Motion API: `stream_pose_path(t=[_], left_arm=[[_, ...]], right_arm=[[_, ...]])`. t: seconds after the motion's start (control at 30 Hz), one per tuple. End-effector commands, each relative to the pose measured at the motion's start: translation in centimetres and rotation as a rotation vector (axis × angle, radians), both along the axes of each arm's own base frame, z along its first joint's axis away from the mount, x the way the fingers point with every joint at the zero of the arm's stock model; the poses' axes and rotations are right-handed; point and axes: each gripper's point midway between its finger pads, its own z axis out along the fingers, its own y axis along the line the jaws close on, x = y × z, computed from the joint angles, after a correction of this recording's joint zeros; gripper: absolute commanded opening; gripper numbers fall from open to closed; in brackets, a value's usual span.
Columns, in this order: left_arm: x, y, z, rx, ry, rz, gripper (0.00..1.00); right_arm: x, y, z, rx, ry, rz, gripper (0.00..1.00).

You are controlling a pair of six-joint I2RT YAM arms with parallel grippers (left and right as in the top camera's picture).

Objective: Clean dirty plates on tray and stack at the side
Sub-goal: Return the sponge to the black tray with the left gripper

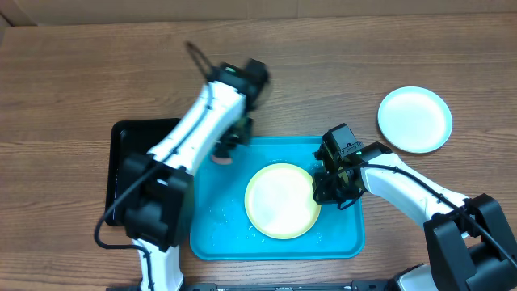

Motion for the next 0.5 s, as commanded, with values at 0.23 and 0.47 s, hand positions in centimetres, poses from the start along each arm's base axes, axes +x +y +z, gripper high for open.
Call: stream_pose_path(t=[0.23, 0.47], left_arm=[[-0.5, 8.2, -1.7, -0.011, 0.064, 0.386, 0.04], [-4.4, 9.7, -7.8, -0.022, 0.149, 0.492, 0.04]], right_arm=[[1.3, 0.2, 1.3, -0.004, -0.032, 0.027, 0.04], [0.9, 0.0, 1.2, -0.011, -0.021, 0.048, 0.04]])
